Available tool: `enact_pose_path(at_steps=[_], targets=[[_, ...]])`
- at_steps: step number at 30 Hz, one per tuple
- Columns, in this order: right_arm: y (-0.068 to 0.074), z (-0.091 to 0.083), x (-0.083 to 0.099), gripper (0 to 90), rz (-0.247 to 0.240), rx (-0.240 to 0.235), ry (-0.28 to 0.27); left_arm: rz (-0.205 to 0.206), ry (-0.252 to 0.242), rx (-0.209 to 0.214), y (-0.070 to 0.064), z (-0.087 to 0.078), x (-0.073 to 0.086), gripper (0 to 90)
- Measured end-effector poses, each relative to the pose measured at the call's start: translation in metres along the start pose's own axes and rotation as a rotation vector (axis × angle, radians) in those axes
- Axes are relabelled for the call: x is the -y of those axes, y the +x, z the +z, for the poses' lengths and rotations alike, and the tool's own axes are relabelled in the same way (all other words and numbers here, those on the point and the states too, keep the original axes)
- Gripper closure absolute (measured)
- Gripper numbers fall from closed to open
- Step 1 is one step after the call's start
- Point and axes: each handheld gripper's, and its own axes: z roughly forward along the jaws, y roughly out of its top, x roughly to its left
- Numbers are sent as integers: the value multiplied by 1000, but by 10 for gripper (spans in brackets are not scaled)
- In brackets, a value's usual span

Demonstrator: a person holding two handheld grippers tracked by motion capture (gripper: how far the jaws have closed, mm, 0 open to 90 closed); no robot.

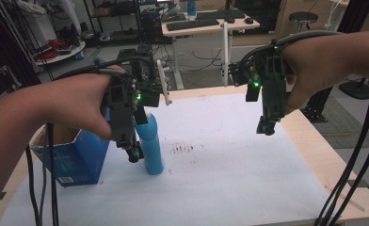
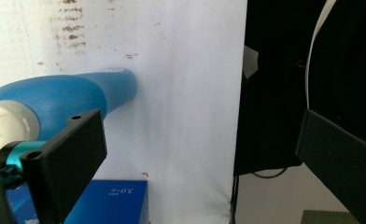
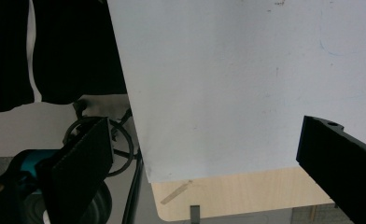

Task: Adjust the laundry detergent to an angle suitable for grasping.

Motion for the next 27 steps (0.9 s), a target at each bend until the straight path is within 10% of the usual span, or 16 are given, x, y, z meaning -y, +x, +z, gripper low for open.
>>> enact_pose_path(at_steps=[27], targets=[[-8, -1, -2, 30, 9, 3, 6, 3, 9, 13, -1, -2, -1, 18]])
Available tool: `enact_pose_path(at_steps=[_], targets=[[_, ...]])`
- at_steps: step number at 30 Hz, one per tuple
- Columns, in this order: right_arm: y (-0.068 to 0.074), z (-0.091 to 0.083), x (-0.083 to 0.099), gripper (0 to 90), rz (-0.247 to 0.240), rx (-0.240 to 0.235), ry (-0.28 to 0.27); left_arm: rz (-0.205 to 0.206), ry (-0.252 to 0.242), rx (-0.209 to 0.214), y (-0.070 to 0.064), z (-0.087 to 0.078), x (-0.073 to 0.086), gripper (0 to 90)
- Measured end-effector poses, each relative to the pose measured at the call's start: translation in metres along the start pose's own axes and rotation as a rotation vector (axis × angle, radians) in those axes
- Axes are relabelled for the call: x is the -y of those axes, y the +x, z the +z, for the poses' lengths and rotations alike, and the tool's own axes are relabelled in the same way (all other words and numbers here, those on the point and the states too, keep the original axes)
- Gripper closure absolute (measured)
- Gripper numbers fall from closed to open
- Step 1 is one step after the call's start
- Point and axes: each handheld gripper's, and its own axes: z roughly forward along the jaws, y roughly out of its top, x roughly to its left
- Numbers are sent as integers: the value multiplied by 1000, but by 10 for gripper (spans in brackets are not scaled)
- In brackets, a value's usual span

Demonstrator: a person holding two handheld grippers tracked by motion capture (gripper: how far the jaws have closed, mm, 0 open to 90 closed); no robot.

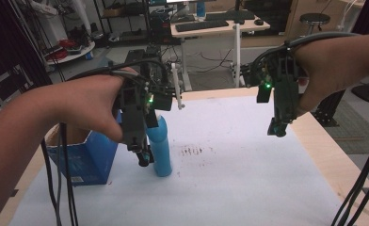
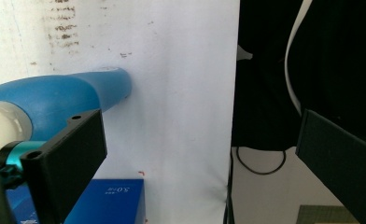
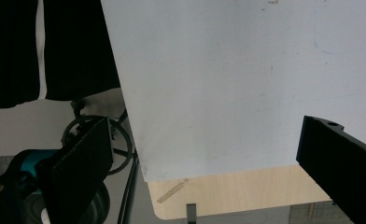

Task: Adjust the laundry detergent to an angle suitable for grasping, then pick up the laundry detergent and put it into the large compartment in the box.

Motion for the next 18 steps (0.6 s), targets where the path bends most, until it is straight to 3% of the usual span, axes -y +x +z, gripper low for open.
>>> enact_pose_path(at_steps=[8, 18], targets=[[-6, 2, 4, 30, -6, -2, -1, -19, -5, -5, 0, 0, 0, 18], [-6, 4, 6, 30, -11, 0, 8, -77, 1, -9, -3, 4, 1, 18]])
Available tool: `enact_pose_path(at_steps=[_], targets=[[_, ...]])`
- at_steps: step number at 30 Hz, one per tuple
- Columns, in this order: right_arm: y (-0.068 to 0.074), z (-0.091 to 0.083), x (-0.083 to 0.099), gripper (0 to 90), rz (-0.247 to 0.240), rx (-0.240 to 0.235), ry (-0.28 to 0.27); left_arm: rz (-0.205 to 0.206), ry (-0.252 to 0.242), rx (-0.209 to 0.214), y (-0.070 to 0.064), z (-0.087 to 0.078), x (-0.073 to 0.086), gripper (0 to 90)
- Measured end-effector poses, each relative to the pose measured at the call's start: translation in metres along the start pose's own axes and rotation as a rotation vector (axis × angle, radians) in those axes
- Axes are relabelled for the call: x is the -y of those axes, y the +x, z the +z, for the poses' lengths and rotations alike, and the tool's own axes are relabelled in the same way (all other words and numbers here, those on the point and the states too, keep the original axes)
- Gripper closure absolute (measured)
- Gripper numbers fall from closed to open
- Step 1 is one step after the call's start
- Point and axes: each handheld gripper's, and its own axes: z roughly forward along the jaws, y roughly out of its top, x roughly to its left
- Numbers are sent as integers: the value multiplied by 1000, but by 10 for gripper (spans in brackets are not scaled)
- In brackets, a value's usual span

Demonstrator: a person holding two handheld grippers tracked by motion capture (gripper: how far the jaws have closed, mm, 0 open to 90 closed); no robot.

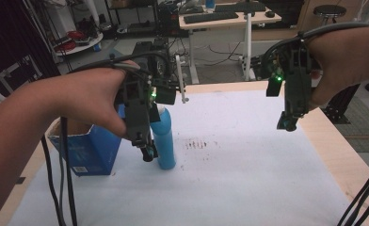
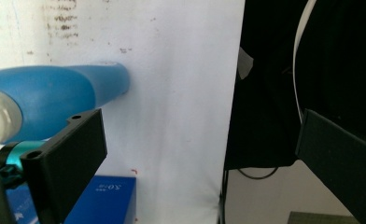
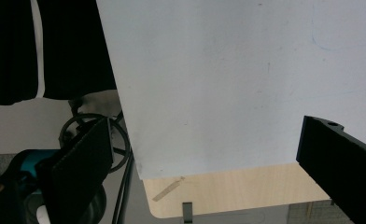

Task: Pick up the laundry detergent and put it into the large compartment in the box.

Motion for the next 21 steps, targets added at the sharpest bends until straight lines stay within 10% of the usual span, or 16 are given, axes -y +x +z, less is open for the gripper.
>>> enact_pose_path(at_steps=[21], targets=[[11, 1, -4, 30, -34, 10, 11, -544, -6, -18, -1, -8, 2, 66]])
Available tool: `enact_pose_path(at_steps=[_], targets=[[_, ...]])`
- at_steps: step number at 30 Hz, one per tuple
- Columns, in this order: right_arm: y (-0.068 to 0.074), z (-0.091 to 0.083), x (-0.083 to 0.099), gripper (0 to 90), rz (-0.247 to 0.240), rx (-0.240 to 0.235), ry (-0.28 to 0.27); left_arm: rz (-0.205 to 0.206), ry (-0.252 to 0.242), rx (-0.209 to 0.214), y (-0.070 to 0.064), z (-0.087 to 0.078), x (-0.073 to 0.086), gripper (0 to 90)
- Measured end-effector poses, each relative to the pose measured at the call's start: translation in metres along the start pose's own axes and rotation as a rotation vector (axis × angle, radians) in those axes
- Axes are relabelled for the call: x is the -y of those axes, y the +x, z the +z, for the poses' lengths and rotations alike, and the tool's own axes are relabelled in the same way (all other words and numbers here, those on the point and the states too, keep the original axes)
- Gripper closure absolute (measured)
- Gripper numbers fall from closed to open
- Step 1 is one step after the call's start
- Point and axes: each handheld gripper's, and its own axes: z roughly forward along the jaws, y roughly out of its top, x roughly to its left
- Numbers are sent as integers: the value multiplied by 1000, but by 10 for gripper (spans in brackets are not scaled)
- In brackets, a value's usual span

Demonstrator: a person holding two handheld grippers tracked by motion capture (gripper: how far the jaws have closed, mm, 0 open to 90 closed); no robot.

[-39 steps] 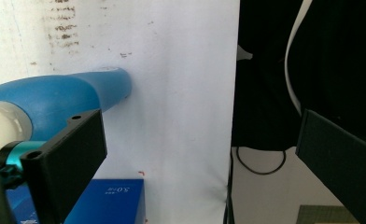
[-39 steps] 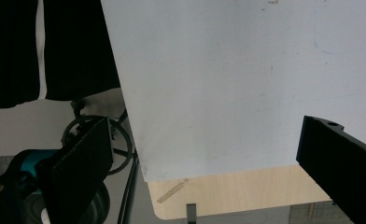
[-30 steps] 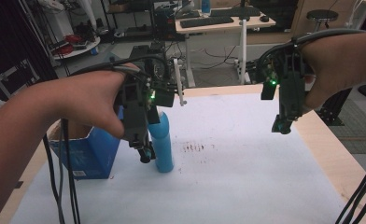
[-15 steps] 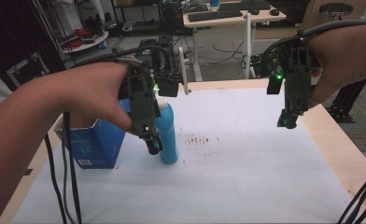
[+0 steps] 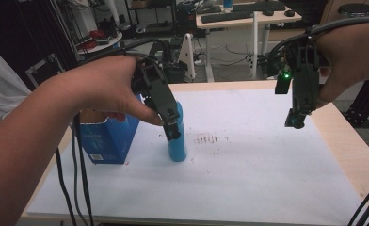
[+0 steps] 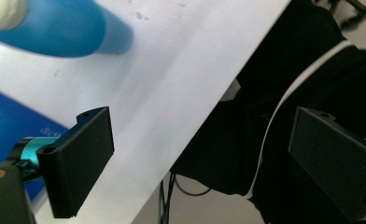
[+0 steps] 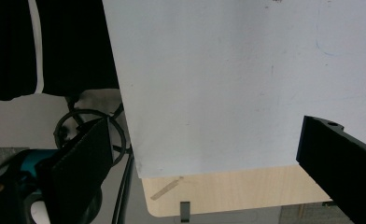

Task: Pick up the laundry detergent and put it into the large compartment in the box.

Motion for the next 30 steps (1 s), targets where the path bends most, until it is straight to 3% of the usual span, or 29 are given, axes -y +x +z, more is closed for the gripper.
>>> enact_pose_path(at_steps=[5, 7, 8, 9, 10, 11, 13, 19, 24, 30], targets=[[0, -3, 0, 30, -6, 0, -3, -109, -13, -11, 5, -3, -3, 66], [0, -3, 0, 30, -5, -2, -3, -127, -19, -19, 7, -4, -4, 66], [0, -3, -1, 30, -7, -2, -3, -179, -28, -18, 11, -4, -7, 66], [0, -3, -1, 30, -7, -2, -3, -179, -28, -18, 11, -4, -7, 66], [0, -3, -1, 30, -6, -1, -1, -217, -21, -23, 16, -2, -10, 66], [0, -3, -1, 30, -1, -4, 0, -220, -17, -29, 17, 0, -12, 66], [-1, -3, -1, 30, 0, -5, -1, -242, 11, -22, 22, 4, -14, 66], [-4, -3, -1, 30, -3, -6, 3, -362, 14, -19, 34, 12, -23, 66], [-4, -3, -1, 30, -10, -11, -2, -473, -12, -14, 43, 12, -30, 66], [-4, -4, -1, 29, -14, -10, -3, -619, -18, -66, 50, 15, -37, 66]])
